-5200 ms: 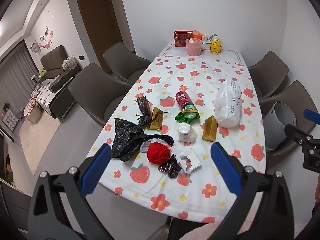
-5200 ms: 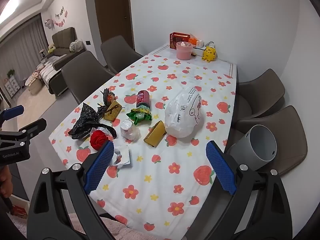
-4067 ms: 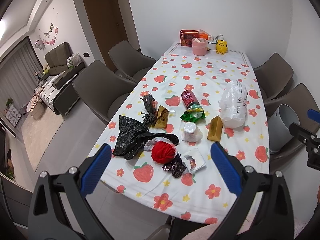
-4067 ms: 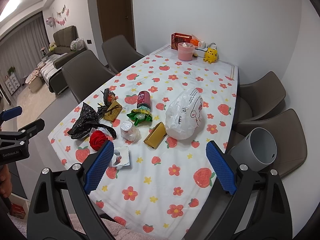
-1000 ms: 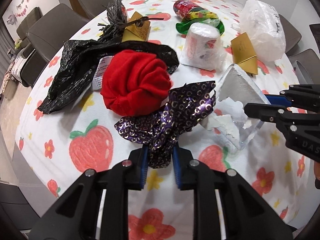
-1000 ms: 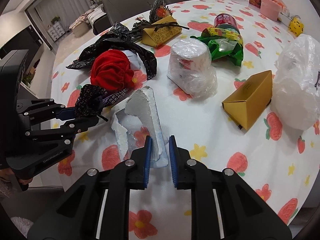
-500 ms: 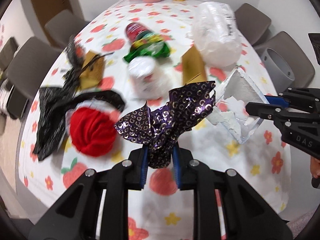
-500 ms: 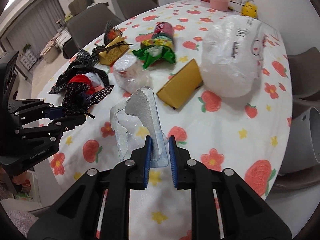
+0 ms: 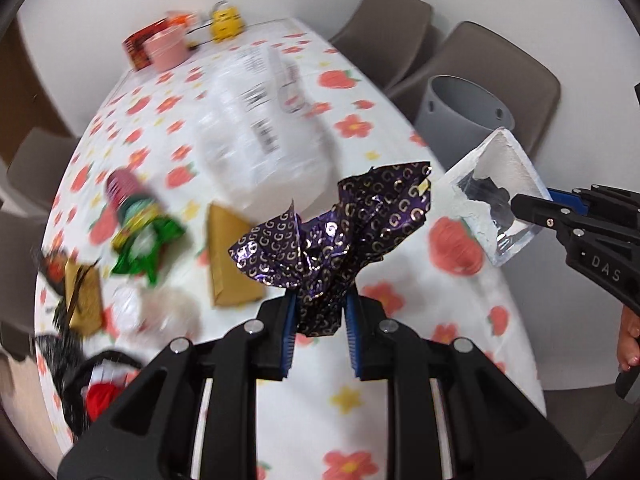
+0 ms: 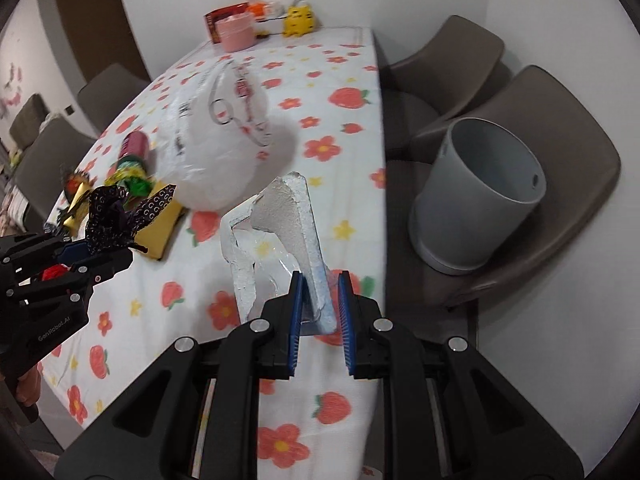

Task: Collect trash
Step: 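Carry the foam tray and purple wrapper with both tools to the grey bin, then open both tools to drop the tray and wrapper into the bin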

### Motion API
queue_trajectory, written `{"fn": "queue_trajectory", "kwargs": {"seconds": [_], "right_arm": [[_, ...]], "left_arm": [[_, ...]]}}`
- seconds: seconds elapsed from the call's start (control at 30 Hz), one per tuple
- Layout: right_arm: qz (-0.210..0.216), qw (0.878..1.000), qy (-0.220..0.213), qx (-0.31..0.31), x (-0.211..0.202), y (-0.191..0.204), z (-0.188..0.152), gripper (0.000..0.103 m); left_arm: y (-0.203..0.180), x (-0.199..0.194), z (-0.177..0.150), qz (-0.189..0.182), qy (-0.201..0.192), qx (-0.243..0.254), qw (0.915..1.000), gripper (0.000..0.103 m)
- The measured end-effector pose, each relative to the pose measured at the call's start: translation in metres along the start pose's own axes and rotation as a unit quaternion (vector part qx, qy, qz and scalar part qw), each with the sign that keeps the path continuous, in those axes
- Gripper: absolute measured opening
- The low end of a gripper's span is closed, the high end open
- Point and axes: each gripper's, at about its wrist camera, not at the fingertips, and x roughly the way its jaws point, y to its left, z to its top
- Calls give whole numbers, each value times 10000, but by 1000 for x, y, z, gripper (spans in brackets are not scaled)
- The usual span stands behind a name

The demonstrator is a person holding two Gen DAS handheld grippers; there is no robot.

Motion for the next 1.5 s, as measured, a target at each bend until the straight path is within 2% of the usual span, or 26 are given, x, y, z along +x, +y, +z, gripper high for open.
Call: {"fn": "queue_trajectory", "kwargs": {"seconds": [0.1, 0.2, 0.43, 0.7, 0.83, 1.0, 1.17, 1.3, 1.5], "right_arm": [[-259, 9992, -56, 290, -2, -39, 3, 16], [-407, 9981, -111, 452, 0, -81, 12, 16], [-701, 9959, -140, 550, 6, -190, 45, 16], [-914, 9932, -307, 647, 29, -285, 98, 16], [-873, 9928, -380, 722, 46, -312, 121, 16], [-741, 9936, -321, 791, 71, -333, 145, 16], [-640, 9938, -282, 865, 89, -340, 158, 17], [-642, 9946, -277, 770, 95, -339, 161, 23], [-579, 9951, -283, 753, 99, -341, 164, 23]], "left_arm": [[-35, 14, 26, -33, -44, 321, 9995, 22], [-67, 31, 54, -71, -91, 440, 9990, 22], [-137, 77, 121, -101, 15, 334, 9994, 22], [-197, 113, 208, -12, -243, 353, 9991, 22], [-216, 132, 244, 69, -290, 428, 9986, 22], [-222, 163, 273, 60, -59, 282, 9996, 22], [-227, 179, 279, 147, 37, 225, 9996, 22], [-234, 183, 280, 156, 37, 286, 9995, 22], [-240, 190, 284, 134, 57, 341, 9993, 22]]}}
